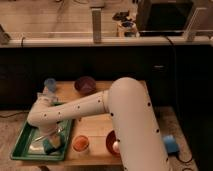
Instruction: Wipe tray with sponge
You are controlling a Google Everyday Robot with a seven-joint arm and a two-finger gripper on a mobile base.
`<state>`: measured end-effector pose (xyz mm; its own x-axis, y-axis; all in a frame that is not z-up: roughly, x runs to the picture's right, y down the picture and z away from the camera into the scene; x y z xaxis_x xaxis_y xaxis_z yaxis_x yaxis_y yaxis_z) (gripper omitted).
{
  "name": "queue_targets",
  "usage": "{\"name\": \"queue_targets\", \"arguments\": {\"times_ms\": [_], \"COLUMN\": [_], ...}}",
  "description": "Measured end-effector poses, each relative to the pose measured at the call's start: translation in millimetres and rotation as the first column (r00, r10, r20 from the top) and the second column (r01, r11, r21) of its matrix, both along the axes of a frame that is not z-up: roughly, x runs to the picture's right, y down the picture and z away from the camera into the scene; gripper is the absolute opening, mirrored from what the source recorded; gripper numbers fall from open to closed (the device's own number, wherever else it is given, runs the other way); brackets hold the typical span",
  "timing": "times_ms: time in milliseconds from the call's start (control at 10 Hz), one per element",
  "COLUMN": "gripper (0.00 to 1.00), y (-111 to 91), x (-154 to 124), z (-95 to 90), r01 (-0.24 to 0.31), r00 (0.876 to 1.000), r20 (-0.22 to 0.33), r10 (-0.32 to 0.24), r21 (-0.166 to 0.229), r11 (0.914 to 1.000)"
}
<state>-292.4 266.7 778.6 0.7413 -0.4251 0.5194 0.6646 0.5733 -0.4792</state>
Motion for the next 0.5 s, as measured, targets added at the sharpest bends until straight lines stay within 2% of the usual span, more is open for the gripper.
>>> {"name": "queue_targets", "arguments": {"times_ms": [200, 300, 500], "gripper": [0.02, 0.00, 0.06], "y": [0.8, 0.9, -0.6], "x": [-2.0, -1.5, -0.2], "z": [1.8, 1.6, -0.6], "r01": [-0.002, -0.001, 0.007], "r00": [1.000, 1.000, 1.000], "r20": [0.008, 0.009, 0.017], "r10": [0.002, 0.001, -0.007], "r21": [0.001, 0.003, 0.010], "r11": [1.0000, 1.0000, 0.9999]}}
